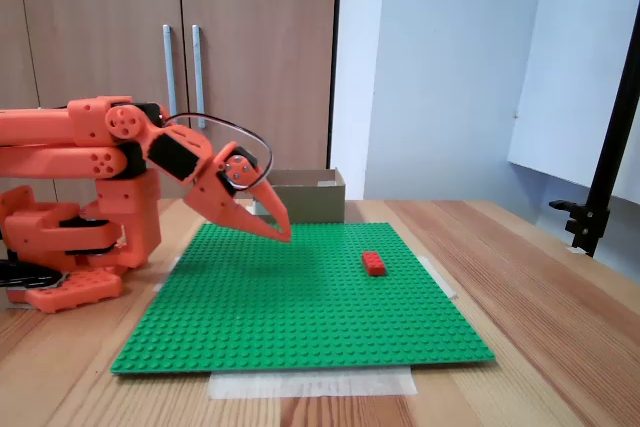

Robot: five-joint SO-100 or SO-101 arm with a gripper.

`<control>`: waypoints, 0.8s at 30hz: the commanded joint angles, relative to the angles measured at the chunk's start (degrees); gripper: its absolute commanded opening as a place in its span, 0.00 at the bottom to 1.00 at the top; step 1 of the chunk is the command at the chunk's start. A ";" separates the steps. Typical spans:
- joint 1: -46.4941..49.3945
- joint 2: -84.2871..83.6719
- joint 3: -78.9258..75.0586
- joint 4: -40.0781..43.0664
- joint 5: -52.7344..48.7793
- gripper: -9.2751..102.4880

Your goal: Pick the red lego block and put it in the box.

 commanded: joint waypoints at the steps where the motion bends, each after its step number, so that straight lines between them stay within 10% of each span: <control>1: -0.53 0.44 1.76 -0.88 -0.53 0.08; 24: -0.35 -21.53 -20.30 1.49 -0.70 0.09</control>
